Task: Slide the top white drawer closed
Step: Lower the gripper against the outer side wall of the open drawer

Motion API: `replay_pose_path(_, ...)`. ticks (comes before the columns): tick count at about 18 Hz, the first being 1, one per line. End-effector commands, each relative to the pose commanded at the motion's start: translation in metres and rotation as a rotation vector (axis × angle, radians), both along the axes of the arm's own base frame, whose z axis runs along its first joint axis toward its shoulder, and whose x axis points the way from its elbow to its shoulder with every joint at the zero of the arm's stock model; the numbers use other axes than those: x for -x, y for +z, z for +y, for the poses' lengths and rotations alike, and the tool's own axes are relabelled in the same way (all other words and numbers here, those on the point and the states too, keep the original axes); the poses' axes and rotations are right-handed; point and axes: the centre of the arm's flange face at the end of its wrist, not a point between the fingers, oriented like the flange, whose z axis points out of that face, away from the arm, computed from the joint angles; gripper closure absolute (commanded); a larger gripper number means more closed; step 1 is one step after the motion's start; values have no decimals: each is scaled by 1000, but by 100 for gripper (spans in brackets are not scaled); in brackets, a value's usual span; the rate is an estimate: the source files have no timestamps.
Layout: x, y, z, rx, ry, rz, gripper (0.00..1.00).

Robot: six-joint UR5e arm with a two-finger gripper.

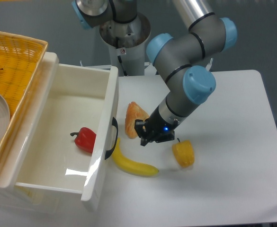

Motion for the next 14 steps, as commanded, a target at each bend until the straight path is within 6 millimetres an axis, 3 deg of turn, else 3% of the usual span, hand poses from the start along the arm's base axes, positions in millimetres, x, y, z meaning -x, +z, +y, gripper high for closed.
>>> replay_pose_path(6,-23,16,11,-21,-7,-11,91)
replay_pose_path(14,-44,21,21,-31,-25,-32,91)
